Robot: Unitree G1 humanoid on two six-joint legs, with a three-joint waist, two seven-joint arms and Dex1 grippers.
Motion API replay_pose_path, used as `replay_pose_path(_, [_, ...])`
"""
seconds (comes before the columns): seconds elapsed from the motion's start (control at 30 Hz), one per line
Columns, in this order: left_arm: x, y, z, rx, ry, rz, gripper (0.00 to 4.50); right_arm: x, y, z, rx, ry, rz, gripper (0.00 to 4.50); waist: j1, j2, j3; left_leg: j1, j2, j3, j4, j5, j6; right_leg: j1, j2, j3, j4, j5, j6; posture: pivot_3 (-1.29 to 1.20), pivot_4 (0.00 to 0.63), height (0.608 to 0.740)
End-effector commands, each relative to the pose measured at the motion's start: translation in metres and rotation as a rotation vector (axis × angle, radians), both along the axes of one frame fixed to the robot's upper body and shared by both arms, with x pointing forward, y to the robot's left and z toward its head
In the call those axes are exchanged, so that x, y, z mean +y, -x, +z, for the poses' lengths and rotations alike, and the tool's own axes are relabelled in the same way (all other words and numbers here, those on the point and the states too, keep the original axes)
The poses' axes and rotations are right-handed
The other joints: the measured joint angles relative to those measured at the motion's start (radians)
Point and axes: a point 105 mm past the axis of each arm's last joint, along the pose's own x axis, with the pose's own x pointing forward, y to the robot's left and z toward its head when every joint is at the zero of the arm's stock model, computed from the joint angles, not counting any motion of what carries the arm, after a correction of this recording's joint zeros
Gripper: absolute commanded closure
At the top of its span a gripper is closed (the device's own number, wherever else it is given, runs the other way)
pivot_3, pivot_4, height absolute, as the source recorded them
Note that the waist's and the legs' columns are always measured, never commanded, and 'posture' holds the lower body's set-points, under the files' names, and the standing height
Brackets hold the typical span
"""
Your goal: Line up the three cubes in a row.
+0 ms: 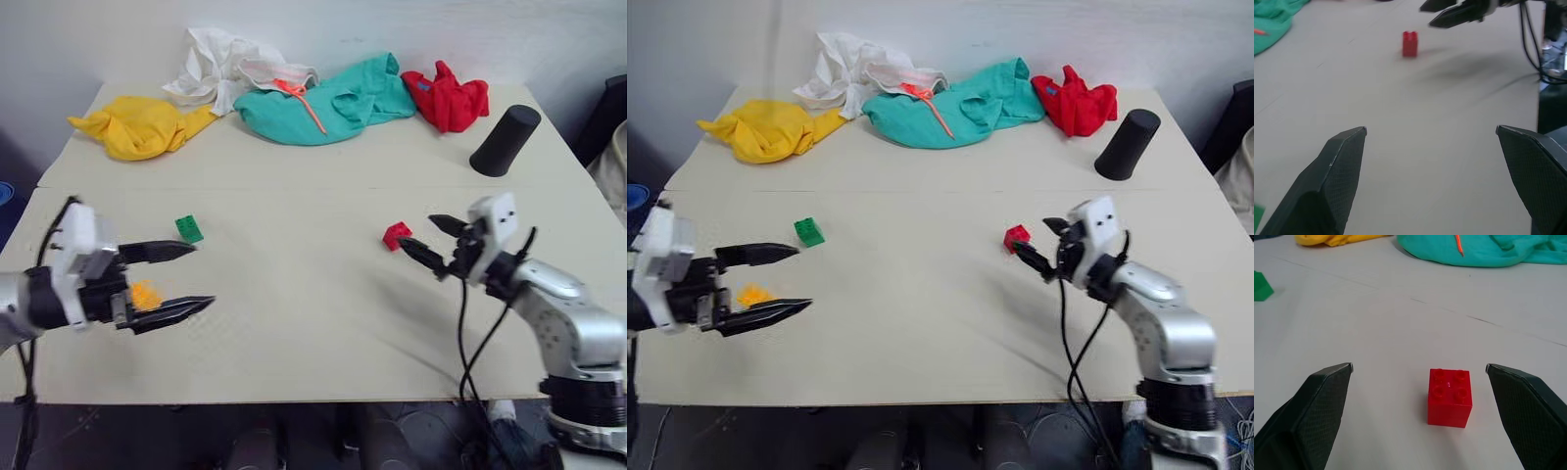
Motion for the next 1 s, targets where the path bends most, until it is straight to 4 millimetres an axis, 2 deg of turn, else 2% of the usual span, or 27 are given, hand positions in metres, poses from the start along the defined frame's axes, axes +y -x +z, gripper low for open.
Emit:
replay_pose_path(0.03, [-0.015,-0.002,0.006,-0.024,-0.017,-0.079,0.04,-0.002,-0.016,0.006,-0.049,0.009,-0.095,0.0,0.0,0.0,0.0,0.0,0.0,0.0,0.0,0.0,0.0,0.0,0.0,0.0,0.0,0.0,0.0,0.0,0.15,0.74])
replay_pose_path(0.1, [-0.019,-0.005,0.009,-0.035,-0.013,-0.097,0.04,-0.002,-0.022,0.005,-0.051,0.002,-0.116,0.0,0.0,0.0,0.0,0.0,0.0,0.001,0.001,0.0,0.0,0.0,0.001,0.0,0.0,0.0,0.0,0.0,0.15,0.74])
replay_pose_path(0.23, [-0.032,-0.007,0.019,-0.063,-0.006,-0.16,0.04,0.004,-0.035,-0.01,-0.011,0.011,-0.114,0.0,0.0,0.0,0.0,0.0,0.0,0.001,0.001,0.001,0.0,0.0,0.002,0.0,0.0,0.0,0.0,0.0,0.15,0.74])
replay_pose_path(0.43, [-0.036,-0.008,0.02,-0.076,-0.012,-0.172,0.04,0.006,-0.048,-0.026,0.013,0.025,-0.123,0.0,-0.001,0.0,0.0,0.0,0.0,0.001,0.001,0.001,0.001,0.0,0.002,0.001,0.0,0.0,0.0,0.0,0.15,0.74])
replay_pose_path(0.57, [-0.036,-0.008,0.021,-0.078,-0.016,-0.177,0.0,0.007,-0.053,-0.035,0.031,0.028,-0.117,0.94,-0.001,0.0,0.0,0.0,0.001,0.001,0.001,0.001,0.0,0.0,0.002,0.001,0.001,0.0,0.0,0.0,0.15,0.74])
replay_pose_path(0.7, [-0.036,-0.008,0.021,-0.079,-0.021,-0.178,0.0,0.009,-0.051,-0.037,0.028,0.037,-0.081,2.33,0.0,0.0,0.0,0.0,0.001,0.001,0.001,0.001,0.0,0.0,0.002,0.001,0.001,0.0,0.0,0.0,0.15,0.74])
replay_pose_path(0.77, [-0.036,-0.008,0.02,-0.081,-0.023,-0.178,0.0,0.008,-0.047,-0.038,0.026,0.05,-0.051,3.01,0.0,0.0,0.0,0.0,0.001,0.001,0.001,0.001,0.0,0.0,0.002,0.001,0.001,0.0,0.0,0.0,0.15,0.74])
replay_pose_path(0.87, [-0.037,-0.007,0.019,-0.081,-0.025,-0.179,0.0,0.012,-0.039,-0.036,0.009,0.092,0.047,2.97,0.001,0.0,0.0,0.0,0.001,0.001,0.001,0.001,0.0,0.0,0.002,0.001,0.001,0.0,0.0,0.0,0.15,0.74])
replay_pose_path(0.93, [-0.037,-0.006,0.015,-0.064,-0.033,-0.188,0.0,0.027,-0.018,-0.025,-0.045,0.134,0.278,2.97,0.002,0.0,0.0,0.0,0.0,0.001,0.001,0.001,0.0,0.0,0.002,0.001,0.001,0.0,0.0,0.0,0.15,0.74])
replay_pose_path(1.0, [-0.038,-0.002,0.006,-0.032,-0.06,-0.214,0.0,0.043,0.02,-0.021,-0.081,0.216,0.601,2.97,0.002,0.0,0.0,0.0,0.0,0.0,0.001,0.001,0.0,0.0,0.002,0.001,0.0,0.0,0.0,0.0,0.15,0.74])
